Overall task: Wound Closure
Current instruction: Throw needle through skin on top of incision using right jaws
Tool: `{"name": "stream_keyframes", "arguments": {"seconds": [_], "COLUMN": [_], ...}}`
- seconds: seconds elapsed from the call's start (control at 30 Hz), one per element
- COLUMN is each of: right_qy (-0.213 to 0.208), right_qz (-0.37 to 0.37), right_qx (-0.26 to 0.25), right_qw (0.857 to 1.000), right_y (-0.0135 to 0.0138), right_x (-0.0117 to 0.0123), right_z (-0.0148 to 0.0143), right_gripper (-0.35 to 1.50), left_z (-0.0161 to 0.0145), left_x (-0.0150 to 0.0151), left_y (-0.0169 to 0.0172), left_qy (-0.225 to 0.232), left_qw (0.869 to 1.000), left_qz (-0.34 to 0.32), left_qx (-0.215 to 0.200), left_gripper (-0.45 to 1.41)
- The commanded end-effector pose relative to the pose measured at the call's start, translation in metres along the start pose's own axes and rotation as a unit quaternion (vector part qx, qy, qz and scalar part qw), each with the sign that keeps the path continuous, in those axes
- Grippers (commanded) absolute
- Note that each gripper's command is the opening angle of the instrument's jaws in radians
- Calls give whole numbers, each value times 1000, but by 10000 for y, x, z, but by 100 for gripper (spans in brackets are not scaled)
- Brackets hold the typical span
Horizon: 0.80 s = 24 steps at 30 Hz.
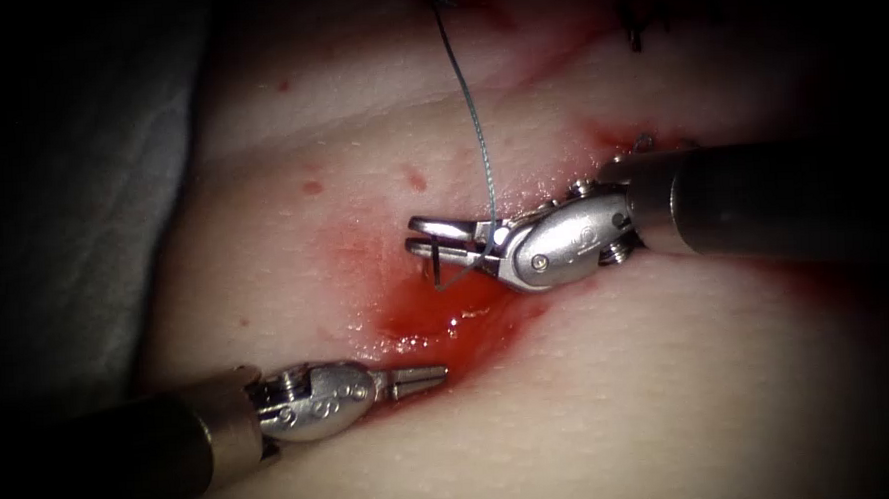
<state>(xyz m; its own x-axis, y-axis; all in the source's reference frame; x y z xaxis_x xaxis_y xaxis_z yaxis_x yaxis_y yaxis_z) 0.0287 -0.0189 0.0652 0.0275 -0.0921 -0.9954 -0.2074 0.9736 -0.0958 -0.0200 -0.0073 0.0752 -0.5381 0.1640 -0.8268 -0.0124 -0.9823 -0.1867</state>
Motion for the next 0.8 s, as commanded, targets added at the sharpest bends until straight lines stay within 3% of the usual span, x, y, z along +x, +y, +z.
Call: {"name": "stream_keyframes", "arguments": {"seconds": [0.03,0.23,0.4,0.63,0.8], "right_qy": [3,-2,-7,-40,-68], "right_qz": [6,77,132,206,278], "right_qx": [-5,-13,-18,-4,6], "right_qw": [1000,997,991,978,958], "right_y": [1,14,18,13,7], "right_x": [-1,3,0,-5,-10], "right_z": [9,15,21,26,24], "right_gripper": [-35,-35,-35,-35,-35], "left_z": [11,19,18,16,7], "left_x": [-7,-33,-38,-38,-38], "left_y": [4,5,4,5,4], "left_qy": [-1,-17,-18,-19,-17], "left_qw": [1000,1000,1000,1000,1000], "left_qz": [-3,-11,-11,-12,-11], "left_qx": [-3,-10,-12,-13,-18], "left_gripper": [-2,2,2,3,3]}}
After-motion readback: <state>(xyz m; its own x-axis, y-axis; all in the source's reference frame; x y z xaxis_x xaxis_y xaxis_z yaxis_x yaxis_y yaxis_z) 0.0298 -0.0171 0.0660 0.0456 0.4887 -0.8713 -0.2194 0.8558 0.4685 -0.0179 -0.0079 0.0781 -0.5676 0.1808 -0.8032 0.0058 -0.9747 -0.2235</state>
